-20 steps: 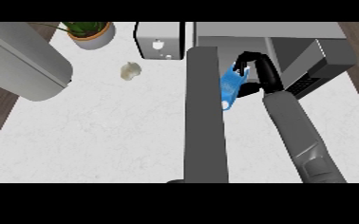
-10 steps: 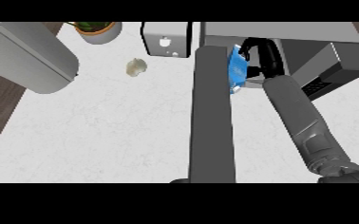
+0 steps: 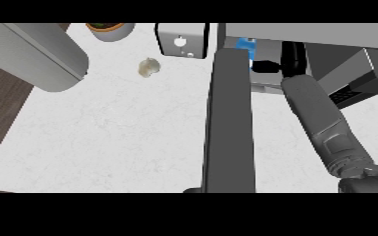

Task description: Pick up the milk, place it into the microwave and close the microwave

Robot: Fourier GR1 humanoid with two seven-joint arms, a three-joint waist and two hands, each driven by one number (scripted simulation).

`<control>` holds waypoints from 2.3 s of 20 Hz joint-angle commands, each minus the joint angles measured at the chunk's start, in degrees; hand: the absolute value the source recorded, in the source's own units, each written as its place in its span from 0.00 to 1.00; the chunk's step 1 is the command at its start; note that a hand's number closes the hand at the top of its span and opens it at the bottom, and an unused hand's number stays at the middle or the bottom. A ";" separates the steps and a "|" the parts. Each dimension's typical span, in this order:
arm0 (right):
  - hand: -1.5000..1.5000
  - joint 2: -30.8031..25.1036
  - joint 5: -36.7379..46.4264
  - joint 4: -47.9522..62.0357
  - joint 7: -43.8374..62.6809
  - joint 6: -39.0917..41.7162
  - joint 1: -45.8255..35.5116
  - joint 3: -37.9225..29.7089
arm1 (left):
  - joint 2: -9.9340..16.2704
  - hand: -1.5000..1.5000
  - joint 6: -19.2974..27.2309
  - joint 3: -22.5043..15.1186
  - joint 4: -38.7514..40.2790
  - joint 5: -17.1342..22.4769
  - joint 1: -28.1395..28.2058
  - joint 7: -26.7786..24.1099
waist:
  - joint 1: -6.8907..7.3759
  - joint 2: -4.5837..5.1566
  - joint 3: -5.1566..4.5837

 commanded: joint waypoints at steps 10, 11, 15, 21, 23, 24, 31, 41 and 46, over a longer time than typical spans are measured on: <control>0.00 -0.18 -0.17 4.64 -3.25 5.08 -1.48 -0.90 | 0.68 0.00 -2.27 -2.94 1.56 -5.15 -2.89 -0.92 | 0.95 -0.02 0.06; 0.00 0.17 -0.88 4.51 -4.48 5.80 -0.83 -1.55 | -0.36 0.00 -1.11 -3.87 0.03 -5.30 -3.01 0.00 | 0.95 0.14 0.15; 0.00 -0.20 -2.98 4.61 -7.69 11.85 0.05 -3.33 | -1.16 0.00 -2.10 -4.96 0.81 -6.61 -2.57 -1.23 | -0.16 -0.59 0.06; 0.00 -0.42 -5.57 4.14 -13.29 18.58 2.22 -5.46 | -3.50 0.00 -1.48 -9.38 -0.74 -8.49 -2.99 1.04 | -1.79 -1.13 0.03; 0.00 1.05 -5.75 4.56 -13.77 20.83 2.81 -5.25 | -3.05 0.00 -1.93 -9.88 -1.49 -8.04 -2.80 2.28 | -2.69 -1.62 -0.04; 0.00 0.17 -5.92 4.27 -14.70 21.96 3.23 -5.35 | -3.23 0.00 -2.04 -9.62 -2.79 -8.05 -2.28 1.60 | -2.66 -1.70 -0.04; 0.00 2.33 -7.41 2.96 -18.17 26.30 9.06 -5.12 | -5.33 0.00 0.66 -16.46 -4.90 -14.59 -2.77 3.93 | -4.49 -2.52 -0.15; 0.00 4.92 -9.82 -7.07 -21.34 34.65 21.81 -2.16 | -5.07 0.00 4.34 -23.91 -3.08 -19.97 -8.42 6.90 | -7.11 -3.47 -0.29; 0.00 7.23 -10.88 -15.34 -19.36 38.73 28.70 0.44 | -4.95 1.00 5.60 -26.92 0.25 -22.05 -14.58 11.70 | -8.29 -3.61 -0.36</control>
